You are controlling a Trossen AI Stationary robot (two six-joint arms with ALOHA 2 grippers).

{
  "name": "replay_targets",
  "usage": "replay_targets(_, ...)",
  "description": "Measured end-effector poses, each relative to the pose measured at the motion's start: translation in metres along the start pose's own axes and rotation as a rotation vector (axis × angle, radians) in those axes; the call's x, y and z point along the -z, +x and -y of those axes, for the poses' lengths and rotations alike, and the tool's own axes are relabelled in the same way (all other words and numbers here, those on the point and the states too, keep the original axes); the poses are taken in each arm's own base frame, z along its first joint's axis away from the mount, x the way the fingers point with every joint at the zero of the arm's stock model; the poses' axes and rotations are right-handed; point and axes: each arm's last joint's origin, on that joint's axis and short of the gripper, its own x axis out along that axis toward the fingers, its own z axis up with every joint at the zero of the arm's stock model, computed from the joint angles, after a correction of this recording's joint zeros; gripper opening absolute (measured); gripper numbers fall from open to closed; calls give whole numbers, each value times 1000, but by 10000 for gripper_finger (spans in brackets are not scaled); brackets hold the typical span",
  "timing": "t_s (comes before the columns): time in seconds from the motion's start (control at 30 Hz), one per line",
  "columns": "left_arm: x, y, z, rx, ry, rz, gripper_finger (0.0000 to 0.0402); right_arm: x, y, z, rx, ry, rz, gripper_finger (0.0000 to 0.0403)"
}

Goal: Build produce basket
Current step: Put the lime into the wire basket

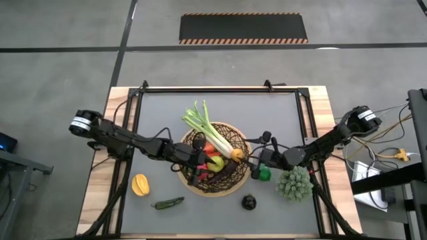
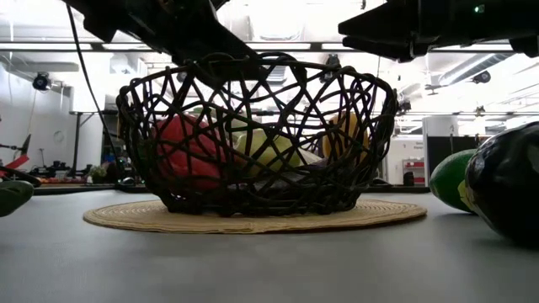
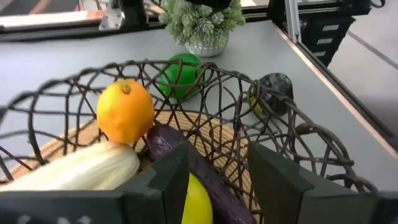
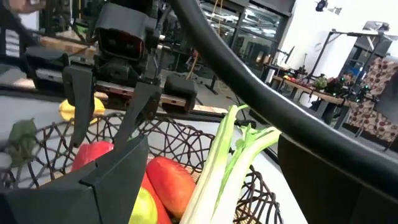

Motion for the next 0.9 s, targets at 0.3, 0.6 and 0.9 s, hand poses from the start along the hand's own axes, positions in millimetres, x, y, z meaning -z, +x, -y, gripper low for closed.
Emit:
replay_targets(0.3, -20, -21, -2, -52, 88, 84, 144, -23, 8, 0, -25, 49, -141, 336)
replay_targets(0.6, -43, -54, -5, -107, 235, 204, 144, -48, 11, 4, -49, 38, -530, 327)
replay_targets(0.9, -57, -80, -6, -162, 343, 286, 144, -69, 3, 13, -103, 108, -787, 326)
